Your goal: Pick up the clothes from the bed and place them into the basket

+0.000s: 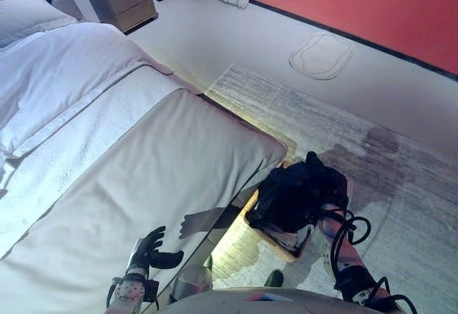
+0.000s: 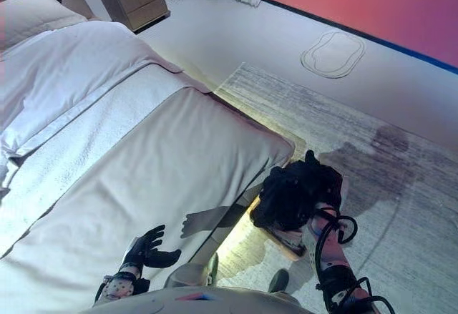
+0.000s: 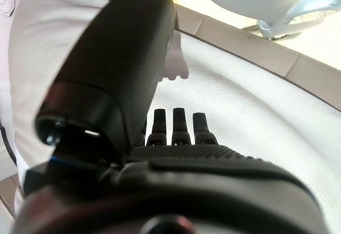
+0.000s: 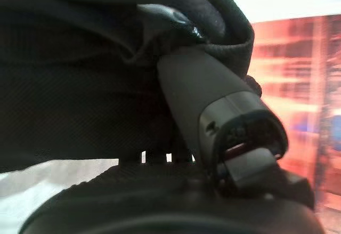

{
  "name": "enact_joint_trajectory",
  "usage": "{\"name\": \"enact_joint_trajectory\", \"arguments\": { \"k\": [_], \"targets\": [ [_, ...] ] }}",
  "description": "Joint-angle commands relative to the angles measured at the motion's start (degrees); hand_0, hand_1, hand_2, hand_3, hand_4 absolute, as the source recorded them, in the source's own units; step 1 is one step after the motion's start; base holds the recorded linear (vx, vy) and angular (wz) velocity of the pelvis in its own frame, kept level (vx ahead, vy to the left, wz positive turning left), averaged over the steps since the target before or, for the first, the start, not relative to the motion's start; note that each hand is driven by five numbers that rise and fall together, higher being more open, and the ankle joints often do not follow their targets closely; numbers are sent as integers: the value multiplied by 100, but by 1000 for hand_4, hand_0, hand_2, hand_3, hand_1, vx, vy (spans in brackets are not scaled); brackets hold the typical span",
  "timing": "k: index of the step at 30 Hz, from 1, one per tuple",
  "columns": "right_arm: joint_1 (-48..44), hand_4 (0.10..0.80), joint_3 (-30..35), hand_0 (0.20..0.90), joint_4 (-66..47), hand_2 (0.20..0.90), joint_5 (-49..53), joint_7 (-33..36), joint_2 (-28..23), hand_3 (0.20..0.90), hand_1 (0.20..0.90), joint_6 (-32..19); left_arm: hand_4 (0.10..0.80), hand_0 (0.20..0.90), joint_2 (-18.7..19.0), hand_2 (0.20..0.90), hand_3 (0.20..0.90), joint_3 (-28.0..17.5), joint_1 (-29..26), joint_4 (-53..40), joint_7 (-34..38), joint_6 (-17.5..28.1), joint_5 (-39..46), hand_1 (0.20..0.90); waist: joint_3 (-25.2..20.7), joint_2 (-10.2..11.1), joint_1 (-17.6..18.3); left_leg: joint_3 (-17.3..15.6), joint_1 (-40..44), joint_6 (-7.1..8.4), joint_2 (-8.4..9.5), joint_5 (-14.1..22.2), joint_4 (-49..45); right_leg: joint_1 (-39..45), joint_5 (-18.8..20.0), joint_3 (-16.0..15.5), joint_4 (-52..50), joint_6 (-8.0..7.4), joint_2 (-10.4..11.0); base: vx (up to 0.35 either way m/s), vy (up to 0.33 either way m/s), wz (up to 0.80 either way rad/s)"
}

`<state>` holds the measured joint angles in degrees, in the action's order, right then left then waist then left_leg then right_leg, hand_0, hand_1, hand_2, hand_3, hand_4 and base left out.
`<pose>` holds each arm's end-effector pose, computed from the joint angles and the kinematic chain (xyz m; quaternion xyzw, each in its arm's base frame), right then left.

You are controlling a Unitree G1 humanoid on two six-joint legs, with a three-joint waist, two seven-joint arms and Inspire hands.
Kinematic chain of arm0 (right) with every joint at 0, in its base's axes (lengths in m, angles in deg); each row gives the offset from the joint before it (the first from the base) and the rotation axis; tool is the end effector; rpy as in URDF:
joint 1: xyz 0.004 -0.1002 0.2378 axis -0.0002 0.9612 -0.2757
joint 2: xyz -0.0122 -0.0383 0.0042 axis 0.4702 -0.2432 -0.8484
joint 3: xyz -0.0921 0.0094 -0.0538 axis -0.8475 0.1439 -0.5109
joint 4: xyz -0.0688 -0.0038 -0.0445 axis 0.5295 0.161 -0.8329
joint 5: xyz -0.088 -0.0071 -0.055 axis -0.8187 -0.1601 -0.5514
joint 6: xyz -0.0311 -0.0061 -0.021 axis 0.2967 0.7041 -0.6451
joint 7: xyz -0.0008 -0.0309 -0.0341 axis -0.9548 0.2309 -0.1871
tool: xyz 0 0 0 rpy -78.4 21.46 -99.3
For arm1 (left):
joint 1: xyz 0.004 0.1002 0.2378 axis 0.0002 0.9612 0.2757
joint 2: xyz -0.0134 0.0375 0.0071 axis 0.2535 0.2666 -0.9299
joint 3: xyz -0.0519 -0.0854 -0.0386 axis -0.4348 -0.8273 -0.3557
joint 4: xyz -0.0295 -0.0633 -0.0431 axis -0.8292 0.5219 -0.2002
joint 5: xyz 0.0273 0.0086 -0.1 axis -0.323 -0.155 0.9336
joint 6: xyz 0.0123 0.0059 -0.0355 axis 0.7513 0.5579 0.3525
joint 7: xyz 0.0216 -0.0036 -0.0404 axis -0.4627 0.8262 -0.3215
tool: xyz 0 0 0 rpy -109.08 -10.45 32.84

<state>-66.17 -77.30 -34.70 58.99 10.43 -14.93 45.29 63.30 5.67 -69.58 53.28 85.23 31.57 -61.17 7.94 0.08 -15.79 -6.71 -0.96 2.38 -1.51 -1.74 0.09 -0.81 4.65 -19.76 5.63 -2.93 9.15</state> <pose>0.1880 -0.1953 -0.0494 -0.0308 0.1924 -0.3258 0.9251 0.0848 0.2220 -0.1078 0.1469 0.4014 0.0304 0.9035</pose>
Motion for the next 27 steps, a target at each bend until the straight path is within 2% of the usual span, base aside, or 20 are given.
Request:
{"name": "enact_joint_trajectory", "arguments": {
  "k": [1,5,8,11,16,19,20,25,26,27],
  "targets": [
    [-718,100,189,300,-55,300,-329,832,-430,200,300,-1092,800,900,126,900,900,292,-300,-101,85,479,381,900,93,-273,-140,617,-849,146,80,-545,263,641,-522,-607,-415,-255,102,-117,-13,9],
    [-945,100,606,300,511,300,-308,1463,-638,200,300,-1430,800,900,162,900,900,462,-382,-84,74,635,500,900,352,-509,-189,757,-1098,174,180,-576,140,483,-542,-766,-538,-243,222,-91,-5,19],
    [-1300,100,816,300,709,300,-304,1701,-1000,200,300,-1300,800,900,159,900,900,587,-461,-65,-27,701,659,900,540,-794,-170,863,-1364,210,292,-567,-127,235,-594,-838,-747,-211,379,-125,88,18],
    [-1709,100,893,300,922,300,-297,1584,-1401,200,300,-1083,800,900,141,900,900,687,-513,-62,-124,841,797,900,742,-1013,-120,895,-1598,235,378,-535,-426,-39,-605,-816,-925,-177,506,-118,83,12],
    [-2709,100,754,300,1511,300,-94,923,-2193,200,300,-669,800,900,112,900,900,858,-379,-391,-183,1043,1050,900,1297,-1359,-67,834,-2099,213,496,-533,-849,-650,-609,-670,-1341,-156,626,-123,27,-7],
    [-3252,100,621,300,1683,300,-102,756,-2428,200,300,-432,800,900,197,900,900,916,-330,-708,-190,1072,1132,900,1548,-1460,-96,792,-2372,168,510,-595,-890,-1084,-577,-646,-1537,-184,659,-111,-82,-16],
    [-3438,100,560,300,1717,300,-99,661,-2528,200,300,-304,800,900,240,900,900,928,-317,-829,-229,1076,1202,900,1617,-1463,-103,805,-2400,199,516,-478,-884,-1182,-712,-567,-1612,-243,670,-19,-90,-15],
    [-3959,100,434,300,1920,300,60,251,-2873,200,300,182,800,900,423,900,900,973,-280,-1173,-357,1165,1425,900,1909,-1570,-120,750,-2733,124,552,-487,-1031,-1794,-741,-515,-2003,-262,785,-71,-32,-20],
    [-4093,800,393,900,2031,900,48,83,-2976,900,900,281,800,900,452,900,900,999,-249,-1319,-354,1143,1499,900,1994,-1618,-121,731,-2808,106,558,-499,-1071,-1933,-749,-494,-2110,-258,810,-49,14,-1],
    [-4174,800,359,900,2067,900,11,48,-3032,900,900,338,800,900,471,900,900,1013,-235,-1396,-350,1125,1523,900,2036,-1641,-121,721,-2843,91,564,-499,-1090,-2005,-757,-483,-2167,-258,826,-58,22,-1]
  ]
}}
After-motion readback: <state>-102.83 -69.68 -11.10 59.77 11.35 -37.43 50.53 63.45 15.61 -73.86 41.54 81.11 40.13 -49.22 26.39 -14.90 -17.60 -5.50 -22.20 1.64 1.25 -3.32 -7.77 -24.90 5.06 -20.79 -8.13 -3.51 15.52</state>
